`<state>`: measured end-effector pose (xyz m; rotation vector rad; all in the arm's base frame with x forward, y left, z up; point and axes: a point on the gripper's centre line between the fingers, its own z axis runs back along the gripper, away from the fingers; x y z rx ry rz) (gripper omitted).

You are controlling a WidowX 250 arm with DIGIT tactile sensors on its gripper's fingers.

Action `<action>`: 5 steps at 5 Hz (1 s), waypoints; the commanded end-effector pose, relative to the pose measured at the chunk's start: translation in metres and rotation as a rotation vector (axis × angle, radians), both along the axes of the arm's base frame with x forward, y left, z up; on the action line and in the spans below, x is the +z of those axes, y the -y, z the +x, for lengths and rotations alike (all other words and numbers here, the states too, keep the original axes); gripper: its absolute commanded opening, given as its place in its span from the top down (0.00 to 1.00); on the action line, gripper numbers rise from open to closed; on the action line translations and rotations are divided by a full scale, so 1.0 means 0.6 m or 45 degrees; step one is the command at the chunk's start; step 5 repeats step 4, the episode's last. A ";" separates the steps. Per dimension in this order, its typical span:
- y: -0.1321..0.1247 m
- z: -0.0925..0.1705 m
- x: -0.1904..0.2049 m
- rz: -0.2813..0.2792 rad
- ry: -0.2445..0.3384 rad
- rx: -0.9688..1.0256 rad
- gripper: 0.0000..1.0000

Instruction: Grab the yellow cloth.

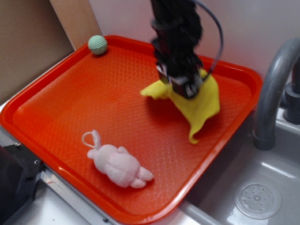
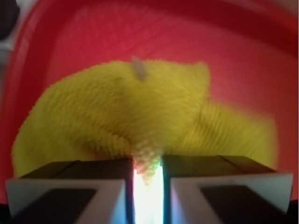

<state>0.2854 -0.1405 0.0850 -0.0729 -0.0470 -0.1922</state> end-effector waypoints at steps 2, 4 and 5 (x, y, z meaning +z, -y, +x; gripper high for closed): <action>-0.234 -0.109 0.271 -0.138 0.196 0.600 1.00; -0.205 -0.090 0.234 0.043 0.122 0.561 1.00; -0.205 -0.090 0.234 0.043 0.122 0.561 1.00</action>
